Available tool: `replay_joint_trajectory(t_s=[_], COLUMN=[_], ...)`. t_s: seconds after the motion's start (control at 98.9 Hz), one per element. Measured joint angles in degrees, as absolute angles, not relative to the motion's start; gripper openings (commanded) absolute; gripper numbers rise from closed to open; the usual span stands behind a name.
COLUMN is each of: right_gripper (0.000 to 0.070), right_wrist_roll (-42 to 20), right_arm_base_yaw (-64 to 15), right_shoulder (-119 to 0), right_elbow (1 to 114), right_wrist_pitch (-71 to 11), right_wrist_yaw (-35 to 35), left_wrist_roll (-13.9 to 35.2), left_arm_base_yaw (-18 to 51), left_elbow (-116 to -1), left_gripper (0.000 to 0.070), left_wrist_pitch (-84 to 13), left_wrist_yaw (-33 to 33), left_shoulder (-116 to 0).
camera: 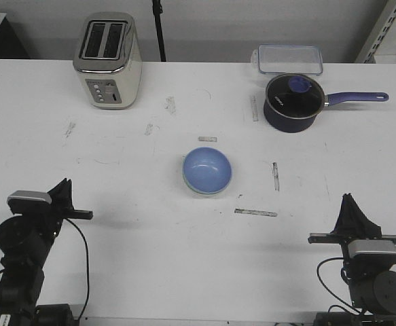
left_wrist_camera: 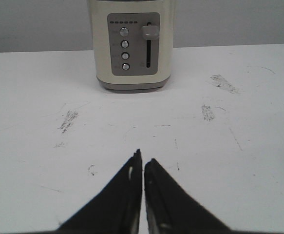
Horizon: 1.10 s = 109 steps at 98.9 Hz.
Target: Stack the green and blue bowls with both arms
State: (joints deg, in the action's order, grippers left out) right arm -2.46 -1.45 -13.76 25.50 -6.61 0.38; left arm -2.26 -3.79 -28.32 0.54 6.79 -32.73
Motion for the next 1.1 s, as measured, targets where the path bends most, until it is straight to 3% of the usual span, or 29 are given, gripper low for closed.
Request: replay_joint_trajectory(t_s=[0.334, 0.506, 0.91, 1.102], right_gripper=[0.0006, 0.0006, 0.0006, 0.0006], right_wrist_roll=[-2.5, -2.5, -2.4, -2.5], right_arm_base_yaw=[-1.5, -1.5, -1.5, -1.5], right_shoulder=[-13.8, -13.8, -13.8, -13.8], right_elbow=[25.5, 25.5, 25.5, 25.5], right_wrist_pitch=[-6.6, -6.6, -6.6, -6.6], right_wrist_yaw=[0.4, 0.4, 0.4, 0.4], left_wrist_roll=[-2.1, -2.1, -2.1, -2.1], left_arm_base_yaw=[-3.9, -3.9, -2.9, 1.1], left_elbow=[-19.5, -19.5, -19.1, -17.8], left_gripper=[0.0001, 0.0001, 0.0001, 0.0001], left_wrist_pitch=[2.0, -2.3, -2.2, -1.9], left_wrist_yaw=[6.8, 6.8, 6.6, -0.2], left_shoulder=[-17.0, -14.1, -10.8, -8.3])
